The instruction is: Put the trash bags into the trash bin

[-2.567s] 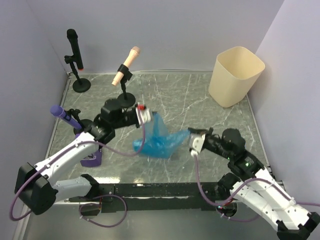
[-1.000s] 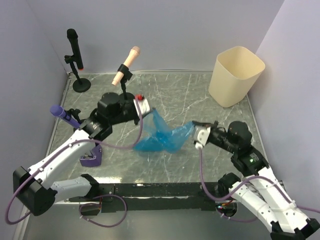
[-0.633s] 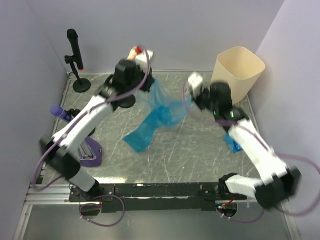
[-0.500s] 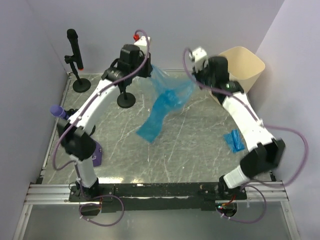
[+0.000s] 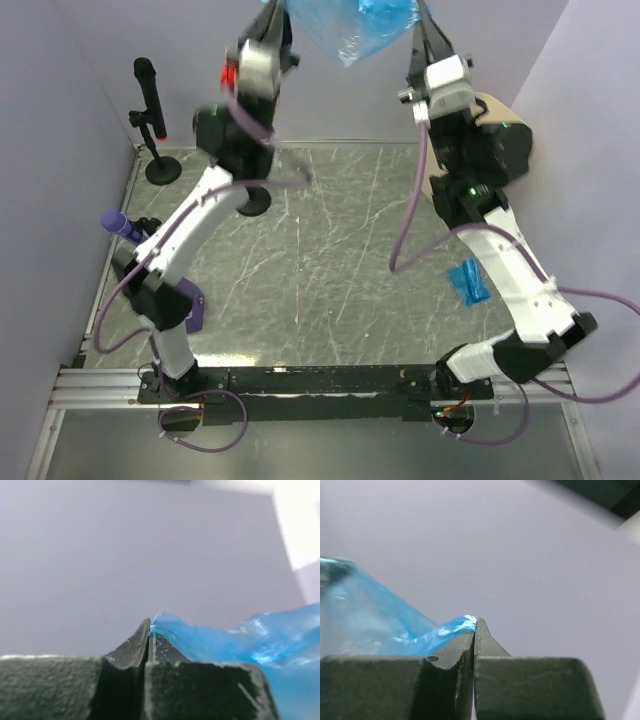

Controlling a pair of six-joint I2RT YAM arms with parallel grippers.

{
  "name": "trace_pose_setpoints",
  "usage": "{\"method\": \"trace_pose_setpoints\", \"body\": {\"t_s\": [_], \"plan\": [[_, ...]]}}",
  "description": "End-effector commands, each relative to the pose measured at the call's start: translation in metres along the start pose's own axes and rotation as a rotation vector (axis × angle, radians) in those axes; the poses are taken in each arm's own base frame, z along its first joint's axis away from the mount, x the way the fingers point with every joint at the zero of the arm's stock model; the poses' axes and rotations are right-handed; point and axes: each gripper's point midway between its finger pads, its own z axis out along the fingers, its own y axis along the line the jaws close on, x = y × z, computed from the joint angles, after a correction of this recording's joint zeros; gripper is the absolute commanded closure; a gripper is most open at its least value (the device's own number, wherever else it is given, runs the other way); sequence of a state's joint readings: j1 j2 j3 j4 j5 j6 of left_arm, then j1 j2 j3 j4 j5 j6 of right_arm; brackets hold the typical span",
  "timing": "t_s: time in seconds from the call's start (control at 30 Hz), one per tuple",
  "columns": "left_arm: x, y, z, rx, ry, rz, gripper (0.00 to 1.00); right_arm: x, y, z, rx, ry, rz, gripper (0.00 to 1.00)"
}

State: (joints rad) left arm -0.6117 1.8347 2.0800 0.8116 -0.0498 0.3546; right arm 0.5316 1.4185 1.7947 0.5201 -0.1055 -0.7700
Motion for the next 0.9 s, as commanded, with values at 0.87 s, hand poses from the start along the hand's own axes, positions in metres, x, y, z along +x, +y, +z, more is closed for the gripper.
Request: {"method": "trace_pose_setpoints", "body": {"t_s": [0.87], "plan": [[0.185, -0.025, -0.260, 0.058, 1.248, -0.216, 0.99, 0.219, 0.123, -0.265, -0.361, 1.074, 0.161, 1.00]]}}
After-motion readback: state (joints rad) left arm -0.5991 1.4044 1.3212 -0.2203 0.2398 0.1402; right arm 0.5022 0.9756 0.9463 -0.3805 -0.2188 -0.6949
